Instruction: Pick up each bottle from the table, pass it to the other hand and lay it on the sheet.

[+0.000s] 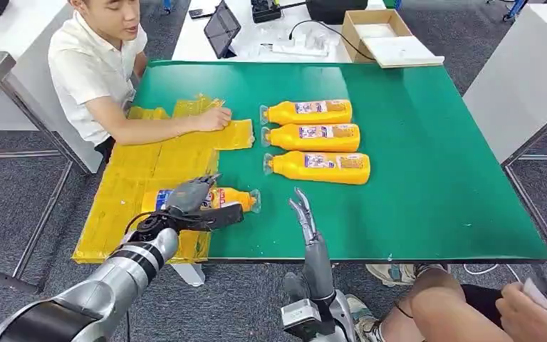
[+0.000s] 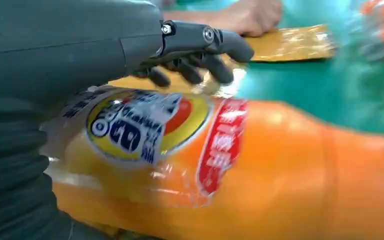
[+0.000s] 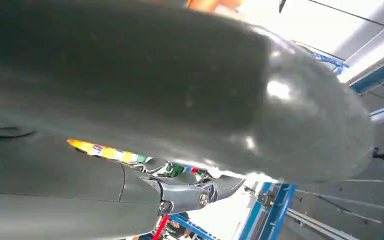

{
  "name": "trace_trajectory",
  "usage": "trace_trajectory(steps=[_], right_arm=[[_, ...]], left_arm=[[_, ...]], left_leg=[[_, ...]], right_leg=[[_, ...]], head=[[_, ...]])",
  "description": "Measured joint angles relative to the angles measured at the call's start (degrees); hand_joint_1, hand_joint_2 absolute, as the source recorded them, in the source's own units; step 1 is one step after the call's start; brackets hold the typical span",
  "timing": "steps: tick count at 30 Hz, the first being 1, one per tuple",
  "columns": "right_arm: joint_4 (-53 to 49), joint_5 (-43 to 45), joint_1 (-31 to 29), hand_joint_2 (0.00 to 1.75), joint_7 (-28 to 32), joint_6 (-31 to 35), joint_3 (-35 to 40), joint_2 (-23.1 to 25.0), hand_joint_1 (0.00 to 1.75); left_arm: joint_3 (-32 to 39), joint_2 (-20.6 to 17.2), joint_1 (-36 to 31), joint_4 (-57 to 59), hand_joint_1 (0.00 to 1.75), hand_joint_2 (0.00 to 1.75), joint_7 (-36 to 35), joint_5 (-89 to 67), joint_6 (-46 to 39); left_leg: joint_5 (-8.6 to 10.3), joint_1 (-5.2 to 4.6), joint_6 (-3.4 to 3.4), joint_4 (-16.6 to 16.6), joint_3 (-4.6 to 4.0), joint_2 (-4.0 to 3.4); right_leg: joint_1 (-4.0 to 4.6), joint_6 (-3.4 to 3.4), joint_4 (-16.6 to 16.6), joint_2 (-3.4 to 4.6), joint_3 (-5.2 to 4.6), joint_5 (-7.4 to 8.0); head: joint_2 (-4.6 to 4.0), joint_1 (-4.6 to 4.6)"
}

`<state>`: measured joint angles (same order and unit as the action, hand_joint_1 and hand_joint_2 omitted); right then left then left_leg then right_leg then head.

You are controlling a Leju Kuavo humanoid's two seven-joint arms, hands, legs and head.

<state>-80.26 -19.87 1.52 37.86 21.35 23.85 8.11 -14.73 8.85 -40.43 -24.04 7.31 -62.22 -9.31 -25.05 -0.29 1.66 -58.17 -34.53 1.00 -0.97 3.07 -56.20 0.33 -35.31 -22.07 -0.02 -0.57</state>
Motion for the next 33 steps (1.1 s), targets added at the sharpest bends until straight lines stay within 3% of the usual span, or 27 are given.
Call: trace_trajectory(steps=[3, 10, 14, 17, 24, 30, 31, 33], right_arm=[[0.61, 0.02, -0.16, 0.00, 0.07, -0.02, -0.24, 0.00, 0.00], [1.81, 1.03, -0.44, 0.00, 0.31, 0.98, -0.57, -0.42, 0.00], [2.23, 1.38, -0.28, 0.00, 0.31, 1.81, -0.57, -0.85, 0.00], [2.29, 1.29, 0.14, 0.00, 0.33, 2.32, -0.55, -1.01, 0.00], [2.45, 1.22, 0.22, 0.00, 0.33, 2.49, -0.55, -1.05, 0.00], [2.45, 1.25, 0.44, 0.00, 0.33, 5.31, -0.26, -1.27, 0.00], [2.45, 1.27, 0.48, 1.75, 0.33, 5.42, -0.22, -1.29, 0.00], [2.45, 1.18, 0.49, 1.75, 0.33, 5.88, 0.00, -1.40, 0.00]], left_arm=[[0.89, -0.02, -0.02, 0.00, 0.00, 1.75, 2.08, 1.93, 1.17], [4.96, 0.26, 1.97, -2.21, 0.00, 1.75, 16.68, 16.57, 8.98], [5.94, 0.57, 6.67, -9.14, 0.00, 1.75, 21.83, 28.72, 4.58], [6.23, 1.20, 10.07, -16.77, 0.00, 1.75, 22.22, 37.66, 2.01], [6.36, 1.40, 13.44, -24.82, 0.00, 1.75, 22.44, 40.23, 1.60], [7.25, 1.84, 17.51, -35.05, 0.00, 1.75, 26.57, 58.15, 1.10], [7.32, 1.84, 18.35, -36.88, 0.00, 1.75, 26.86, 59.30, 0.83], [7.58, 1.86, 20.16, -41.23, 0.00, 1.75, 27.56, 61.77, 0.17]], left_leg=[[0.00, -0.01, 0.00, 0.00, 0.05, 0.00], [0.00, -0.02, 0.00, 0.00, 0.17, -0.03], [0.00, -0.02, 0.00, 0.00, 0.13, -0.06], [-0.01, -0.01, 0.00, 0.00, 0.05, -0.04], [-0.01, -0.01, 0.00, 0.00, -0.03, -0.05], [-0.01, -0.01, 0.00, 0.00, -0.03, -0.06], [-0.01, -0.01, 0.00, 0.00, -0.04, -0.06], [-0.02, -0.01, -0.01, 0.00, -0.05, -0.07]], right_leg=[[-0.01, 0.00, 0.00, 0.01, 0.06, 0.00], [-0.02, 0.01, 0.02, 0.01, 0.17, 0.01], [-0.01, 0.01, 0.01, 0.02, 0.09, 0.01], [0.00, 0.01, 0.02, 0.02, 0.03, -0.01], [-0.01, 0.00, 0.02, 0.02, -0.04, -0.01], [0.00, 0.01, 0.02, 0.02, -0.04, -0.01], [0.00, 0.01, 0.02, 0.02, -0.05, -0.01], [0.00, 0.00, 0.02, 0.03, -0.07, -0.01]], head=[[0.00, 0.00], [0.00, -0.02], [0.00, -0.02], [0.00, -0.02], [0.00, -0.02], [0.00, -0.02], [0.00, -0.02], [0.00, -0.02]])
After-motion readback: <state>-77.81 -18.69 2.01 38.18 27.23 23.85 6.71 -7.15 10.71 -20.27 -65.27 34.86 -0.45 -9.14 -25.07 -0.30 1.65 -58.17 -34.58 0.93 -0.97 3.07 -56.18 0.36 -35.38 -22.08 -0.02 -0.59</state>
